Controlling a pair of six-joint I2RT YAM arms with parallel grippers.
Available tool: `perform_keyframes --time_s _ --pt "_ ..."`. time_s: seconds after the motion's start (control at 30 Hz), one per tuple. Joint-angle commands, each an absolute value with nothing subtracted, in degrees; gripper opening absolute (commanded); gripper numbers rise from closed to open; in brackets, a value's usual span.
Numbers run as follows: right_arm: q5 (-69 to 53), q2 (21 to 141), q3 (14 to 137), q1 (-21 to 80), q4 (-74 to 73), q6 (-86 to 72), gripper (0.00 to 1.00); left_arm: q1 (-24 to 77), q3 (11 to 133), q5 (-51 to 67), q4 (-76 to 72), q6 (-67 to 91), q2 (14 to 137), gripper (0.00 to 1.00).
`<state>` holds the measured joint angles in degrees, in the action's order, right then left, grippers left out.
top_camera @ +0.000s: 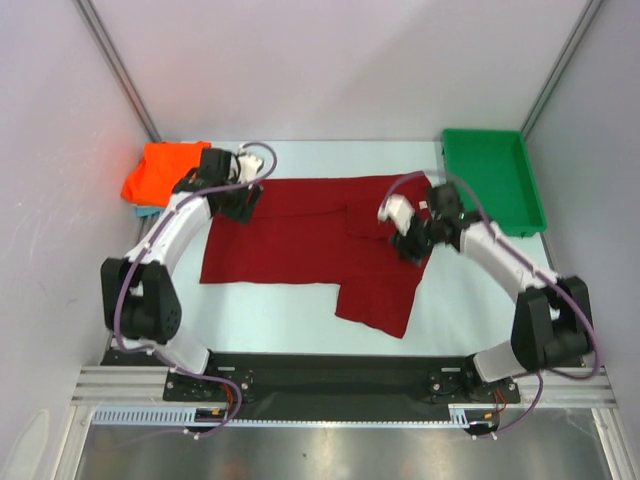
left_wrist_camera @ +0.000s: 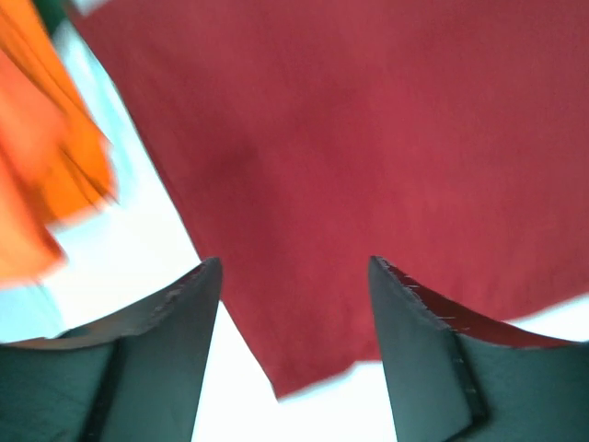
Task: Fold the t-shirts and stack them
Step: Fold the tshirt
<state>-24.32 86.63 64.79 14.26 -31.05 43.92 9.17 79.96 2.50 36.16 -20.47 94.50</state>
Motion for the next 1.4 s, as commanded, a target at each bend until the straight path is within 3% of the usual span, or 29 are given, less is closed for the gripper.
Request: perform_keyframes --time_s 0.0,0.17,0.4,1.23,1.37 --pt "-28.74 75.18 56.19 19.58 -37.70 50.09 0.56 8.53 72.26 5.45 33.92 -18.11 86.85 0.71" --pt "-25.85 58.84 42.22 32.31 -41.22 53.26 0.58 6.51 65.05 8.78 34.98 -17.14 80.43 0.73" --pt "-20.48 51.77 34.20 44.55 -44.03 54.85 0.57 5.36 58.45 8.09 34.37 -15.82 74.63 0.74" --pt "-19.69 60.90 29.89 47.20 -36.13 55.54 0.52 0.27 53.44 6.33 32.78 -16.35 72.77 0.73" --pt "-18.72 62.40 28.39 47.28 -34.02 56.51 0.48 0.18 52.30 6.15 32.96 -16.61 72.16 0.73"
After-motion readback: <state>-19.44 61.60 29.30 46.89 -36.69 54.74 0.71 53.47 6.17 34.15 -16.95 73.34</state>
